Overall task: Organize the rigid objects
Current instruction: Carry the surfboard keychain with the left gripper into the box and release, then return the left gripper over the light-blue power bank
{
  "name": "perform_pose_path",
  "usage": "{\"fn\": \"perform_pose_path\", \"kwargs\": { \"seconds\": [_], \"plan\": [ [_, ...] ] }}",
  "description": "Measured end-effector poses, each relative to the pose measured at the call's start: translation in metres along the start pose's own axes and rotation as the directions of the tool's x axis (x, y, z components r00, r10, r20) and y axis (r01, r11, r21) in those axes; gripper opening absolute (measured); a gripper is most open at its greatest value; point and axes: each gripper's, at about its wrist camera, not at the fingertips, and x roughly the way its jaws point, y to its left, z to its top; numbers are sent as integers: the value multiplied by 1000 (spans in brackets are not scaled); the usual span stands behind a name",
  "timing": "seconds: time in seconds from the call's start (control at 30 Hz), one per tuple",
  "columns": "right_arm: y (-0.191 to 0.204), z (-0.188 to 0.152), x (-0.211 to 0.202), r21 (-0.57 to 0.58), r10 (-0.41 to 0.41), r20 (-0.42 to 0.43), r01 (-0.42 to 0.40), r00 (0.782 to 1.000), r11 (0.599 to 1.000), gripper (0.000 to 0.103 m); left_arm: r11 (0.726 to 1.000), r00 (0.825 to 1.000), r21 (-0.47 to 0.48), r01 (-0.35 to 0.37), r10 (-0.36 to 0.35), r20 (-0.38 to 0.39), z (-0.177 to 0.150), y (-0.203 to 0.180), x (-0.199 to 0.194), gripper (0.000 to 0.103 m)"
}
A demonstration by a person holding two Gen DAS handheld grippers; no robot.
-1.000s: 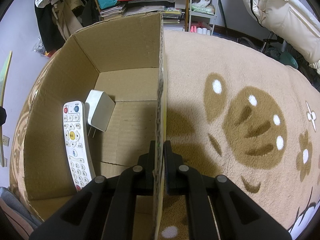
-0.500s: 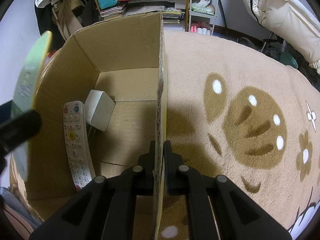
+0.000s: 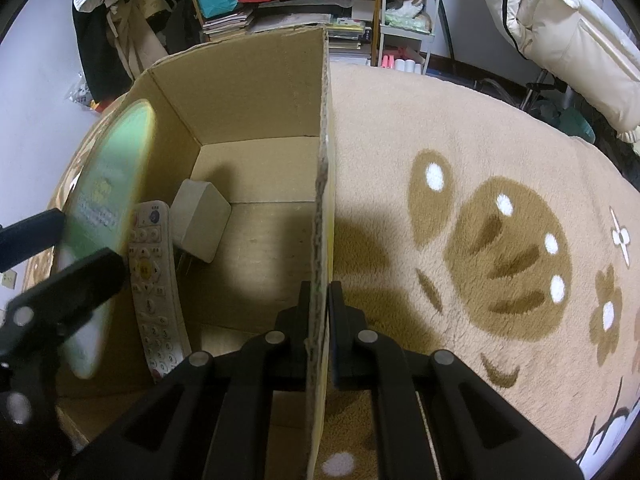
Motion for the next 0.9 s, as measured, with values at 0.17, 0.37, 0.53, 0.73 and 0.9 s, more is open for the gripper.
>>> {"fn": "perform_pose_path", "kwargs": {
  "seconds": [0.17,0.37,0.53,0.73,0.9],
  "plan": [
    [1,0,-2,4,6,-2,-6,1000,1000,8,1000,999,-1,-23,23,48,4,8,-19,75],
    [0,0,-4,2,3,-4,-3,1000,1000,8,997,992,-5,-71,71,102,10,28,-40,97],
    [0,1,-4,2,3,-5,-3,1000,1000,8,996,992,-24,-83,85,98,10,54,-38,98],
    [0,1,-4,2,3,-6,-3,1000,1000,8,995,988,-45,-94,99,118,1,80,-28,98],
    [0,0,-5,3,4,-7,-4,1000,1000,8,995,990,-62,-81,87,115,-3,96,-12,97]
  ]
}}
